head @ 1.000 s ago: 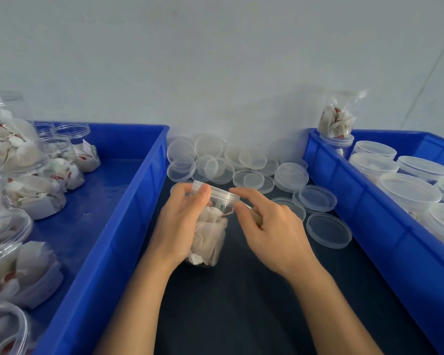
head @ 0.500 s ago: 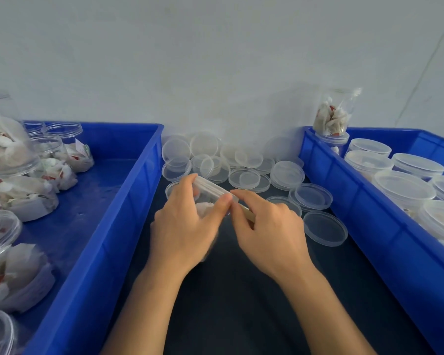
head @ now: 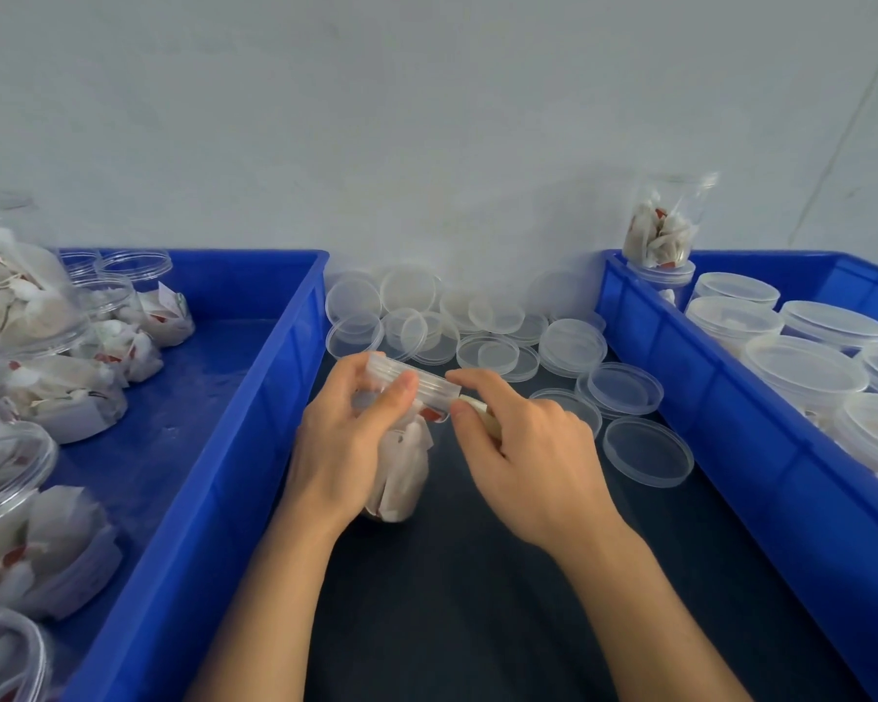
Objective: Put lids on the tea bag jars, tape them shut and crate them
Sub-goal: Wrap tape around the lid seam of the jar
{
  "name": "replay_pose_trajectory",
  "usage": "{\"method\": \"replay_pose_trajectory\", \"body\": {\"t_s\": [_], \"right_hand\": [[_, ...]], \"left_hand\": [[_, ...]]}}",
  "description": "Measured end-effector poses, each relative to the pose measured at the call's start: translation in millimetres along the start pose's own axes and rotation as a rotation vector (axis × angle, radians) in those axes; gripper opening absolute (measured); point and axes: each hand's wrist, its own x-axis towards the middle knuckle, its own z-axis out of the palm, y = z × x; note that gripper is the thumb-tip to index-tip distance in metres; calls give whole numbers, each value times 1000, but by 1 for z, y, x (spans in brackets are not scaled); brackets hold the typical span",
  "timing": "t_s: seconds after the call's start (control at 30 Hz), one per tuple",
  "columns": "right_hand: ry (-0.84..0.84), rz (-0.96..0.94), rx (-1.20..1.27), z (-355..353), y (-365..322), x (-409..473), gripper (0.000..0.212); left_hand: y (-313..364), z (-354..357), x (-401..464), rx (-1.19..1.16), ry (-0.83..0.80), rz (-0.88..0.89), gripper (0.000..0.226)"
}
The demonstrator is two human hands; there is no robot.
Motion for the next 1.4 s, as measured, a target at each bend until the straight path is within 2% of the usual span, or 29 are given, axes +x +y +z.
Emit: {"method": "replay_pose_trajectory", "body": {"t_s": [0.17, 0.33, 0.5, 0.63, 0.7, 0.83, 0.9, 1.0, 1.2, 1.3, 1.4], "right_hand": [[0, 4, 12, 2, -1, 0, 27], [11, 12, 3, 3, 1, 0, 23], [-3, 20, 32, 3, 3, 1, 26], [-40, 41, 55, 2, 2, 1, 37], [-58, 52, 85, 1, 3, 1, 35], [-58, 66, 122, -1, 4, 1, 27], [-38, 71, 114, -2, 5, 0, 26], [-14, 73, 86, -3, 3, -2, 28], [-55, 72, 81, -4, 3, -2, 31], [-64, 63, 163, -4, 5, -2, 23], [-25, 15, 156, -3, 3, -1, 9]], "left_hand": [[-3, -2, 2, -17, -64, 24, 36], [-6, -4, 3, 24, -81, 16, 52], [-6, -3, 4, 87, -84, 19, 53], [-4, -3, 3, 92, -72, 29, 53], [-3, -4, 1, 101, -71, 26, 54], [-5, -3, 1, 235, -67, 37, 66], [-4, 1, -1, 369, -11, 64, 78], [1, 5, -3, 487, 79, 160, 77], [2, 7, -1, 528, 10, 136, 98], [0, 2, 2, 443, -2, 97, 91], [2, 0, 0, 396, -16, 152, 63]]}}
